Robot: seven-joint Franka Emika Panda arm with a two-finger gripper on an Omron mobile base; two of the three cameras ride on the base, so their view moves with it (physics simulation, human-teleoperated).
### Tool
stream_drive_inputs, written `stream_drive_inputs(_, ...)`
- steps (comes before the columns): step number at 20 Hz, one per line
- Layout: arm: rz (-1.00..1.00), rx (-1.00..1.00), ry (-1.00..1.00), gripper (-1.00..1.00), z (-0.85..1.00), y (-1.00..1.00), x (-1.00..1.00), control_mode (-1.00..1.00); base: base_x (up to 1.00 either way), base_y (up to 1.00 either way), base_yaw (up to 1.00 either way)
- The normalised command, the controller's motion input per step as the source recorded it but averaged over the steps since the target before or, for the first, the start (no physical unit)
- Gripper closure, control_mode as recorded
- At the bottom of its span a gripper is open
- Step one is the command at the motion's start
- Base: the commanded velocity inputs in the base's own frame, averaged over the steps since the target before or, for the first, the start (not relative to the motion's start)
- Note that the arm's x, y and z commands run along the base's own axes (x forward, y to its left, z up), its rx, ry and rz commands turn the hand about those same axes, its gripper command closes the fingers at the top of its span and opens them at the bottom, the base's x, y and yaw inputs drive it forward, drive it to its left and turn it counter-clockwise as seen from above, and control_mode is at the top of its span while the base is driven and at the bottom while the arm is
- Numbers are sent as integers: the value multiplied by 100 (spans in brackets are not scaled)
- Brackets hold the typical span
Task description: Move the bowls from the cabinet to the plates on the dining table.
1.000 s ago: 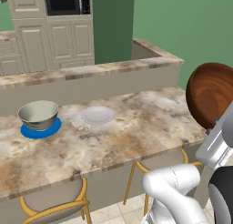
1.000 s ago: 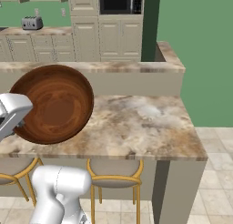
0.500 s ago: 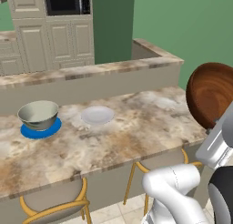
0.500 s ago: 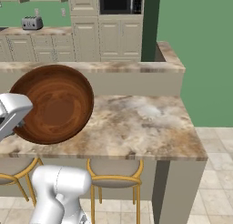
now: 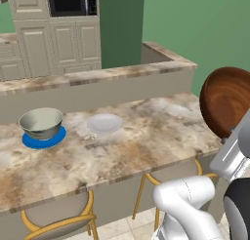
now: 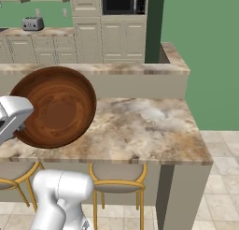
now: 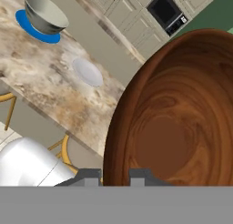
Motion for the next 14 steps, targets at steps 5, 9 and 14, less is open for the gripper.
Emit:
stream_drive_inputs(5, 0, 0, 5, 100, 0, 0, 6, -100, 0, 0, 0)
stream_drive_inputs(9, 5, 0, 24, 100, 0, -2, 37, -100, 0, 0, 0)
stream_drive_inputs(14, 13, 0, 19, 100, 0, -6, 41, -100, 0, 0, 0)
